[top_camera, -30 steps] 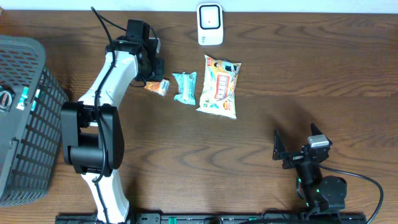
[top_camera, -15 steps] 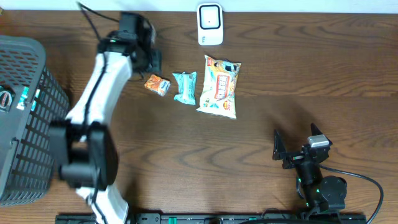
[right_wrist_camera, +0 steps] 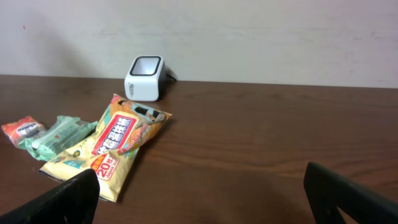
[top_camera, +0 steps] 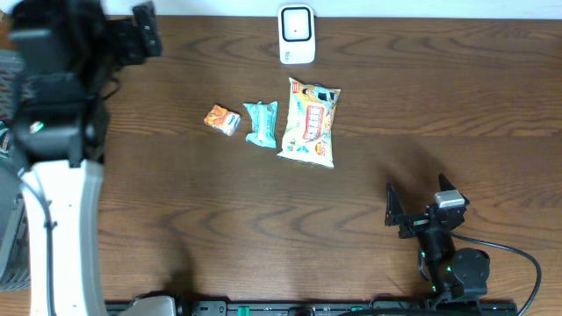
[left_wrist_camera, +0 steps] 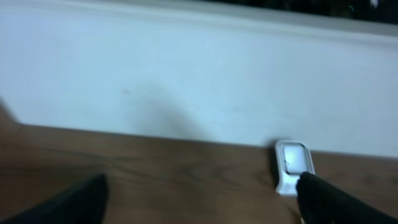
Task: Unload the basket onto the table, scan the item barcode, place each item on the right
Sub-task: 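Release and lower the left gripper into the basket toward green tissues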
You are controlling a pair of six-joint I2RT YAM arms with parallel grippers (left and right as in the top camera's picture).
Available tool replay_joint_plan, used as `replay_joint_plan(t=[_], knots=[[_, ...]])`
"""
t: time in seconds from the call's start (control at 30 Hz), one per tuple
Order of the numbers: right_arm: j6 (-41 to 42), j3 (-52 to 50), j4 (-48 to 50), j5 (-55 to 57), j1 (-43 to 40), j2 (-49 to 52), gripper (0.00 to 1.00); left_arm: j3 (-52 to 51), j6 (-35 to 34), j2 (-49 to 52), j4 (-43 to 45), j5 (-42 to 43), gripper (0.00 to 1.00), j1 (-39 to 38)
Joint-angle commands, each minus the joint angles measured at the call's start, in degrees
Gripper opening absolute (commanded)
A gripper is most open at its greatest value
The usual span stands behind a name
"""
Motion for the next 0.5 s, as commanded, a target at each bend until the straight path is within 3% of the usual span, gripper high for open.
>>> replay_joint_plan(t=[0.0,0.3,0.47], knots=[[-0.83,-0.02,-0.26,0.02,0.24,-0.24,0.99,0.70,0.31,-1.81,-0.44,-0.74,0.97,4.13],[-0.83,-0.02,-0.26,0.02,0.24,-0.24,0.99,0.70,0.31,-3.61,-7.08,-1.86,0.98,11.15],[-0.83,-0.02,-0.26,0.02,0.24,-0.24,0.99,0.68,0.28,-2.91,-10.82,-17.07,0.98,15.52]])
